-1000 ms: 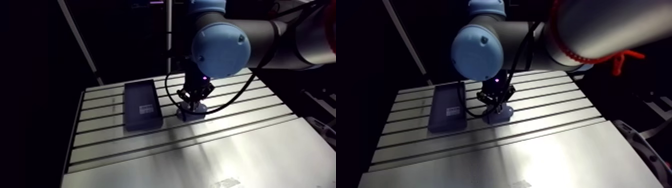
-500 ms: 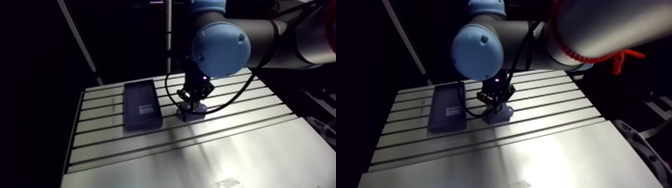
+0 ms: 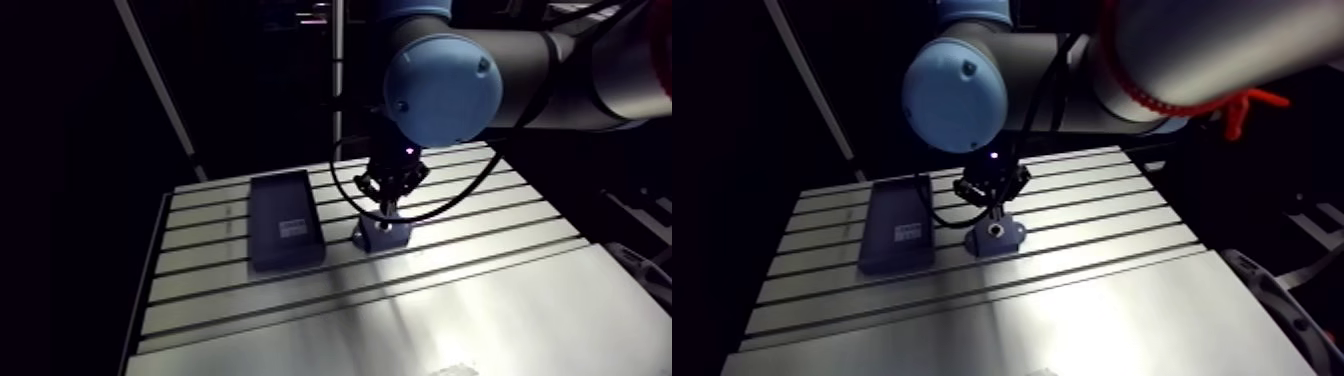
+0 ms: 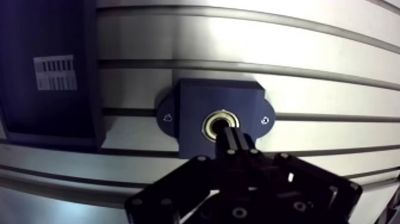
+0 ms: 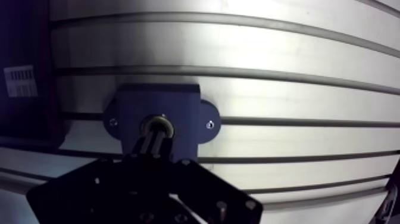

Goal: Pick up the bearing and press it into the housing until flush.

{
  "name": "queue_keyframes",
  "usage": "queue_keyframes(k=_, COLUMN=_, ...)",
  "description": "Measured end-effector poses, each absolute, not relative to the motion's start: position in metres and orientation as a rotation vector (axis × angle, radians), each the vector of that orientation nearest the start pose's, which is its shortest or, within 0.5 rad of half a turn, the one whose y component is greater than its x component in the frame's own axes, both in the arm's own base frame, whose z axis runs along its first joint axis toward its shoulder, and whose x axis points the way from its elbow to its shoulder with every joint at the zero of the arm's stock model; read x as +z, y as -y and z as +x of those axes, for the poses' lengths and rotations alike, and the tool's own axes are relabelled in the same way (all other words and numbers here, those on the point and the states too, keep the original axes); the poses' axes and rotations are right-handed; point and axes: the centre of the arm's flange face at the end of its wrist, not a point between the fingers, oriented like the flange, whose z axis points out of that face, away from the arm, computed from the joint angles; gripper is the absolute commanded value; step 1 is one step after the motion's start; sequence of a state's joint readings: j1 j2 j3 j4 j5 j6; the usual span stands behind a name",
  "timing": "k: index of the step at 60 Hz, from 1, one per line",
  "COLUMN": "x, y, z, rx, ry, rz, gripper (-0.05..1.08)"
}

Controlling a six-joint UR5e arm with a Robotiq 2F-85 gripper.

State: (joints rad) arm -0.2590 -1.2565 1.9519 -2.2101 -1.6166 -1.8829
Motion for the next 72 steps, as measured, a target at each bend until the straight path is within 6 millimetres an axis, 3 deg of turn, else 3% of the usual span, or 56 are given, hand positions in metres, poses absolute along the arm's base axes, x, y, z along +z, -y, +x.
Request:
queue_keyframes(k=3, x=0.213, y=-0.010, z=-0.541, rx=0.043, ry=-3.075, rz=-0.084, gripper=0.93)
queue_keyframes(k=4, x=0.214, y=-0.010, z=-0.541, rx=0.043, ry=-3.075, rz=-0.084, gripper=0.83)
queue_keyframes(k=5, x=0.215, y=-0.010, z=-0.541, rx=0.043, ry=-3.076, rz=-0.084, gripper=0.83)
queue_keyframes(k=6, x=0.216, y=-0.010, z=-0.541, rx=0.043, ry=-3.076, rz=-0.084, gripper=0.64)
queue_keyframes(k=7, x=0.217, y=-0.010, z=-0.541, rx=0.043, ry=-3.075, rz=-0.084, gripper=0.64)
queue_keyframes(k=8, x=0.217, y=-0.010, z=-0.541, rx=0.042, ry=-3.075, rz=-0.085, gripper=0.40)
queue_keyframes(k=9, x=0.218, y=-0.009, z=-0.540, rx=0.042, ry=-3.074, rz=-0.085, gripper=0.40)
queue_keyframes(k=10, x=0.219, y=-0.009, z=-0.540, rx=0.041, ry=-3.073, rz=-0.085, gripper=0.23)
queue_keyframes(k=11, x=0.220, y=-0.009, z=-0.540, rx=0.040, ry=-3.072, rz=-0.085, gripper=0.23)
queue_keyframes(k=13, x=0.222, y=-0.009, z=-0.539, rx=0.039, ry=-3.069, rz=-0.084, gripper=0.02)
queue_keyframes(k=35, x=0.255, y=-0.007, z=-0.534, rx=0.024, ry=-3.036, rz=-0.069, gripper=0.01)
queue_keyframes(k=72, x=0.350, y=-0.004, z=-0.520, rx=0.004, ry=-2.978, rz=-0.012, gripper=0.01)
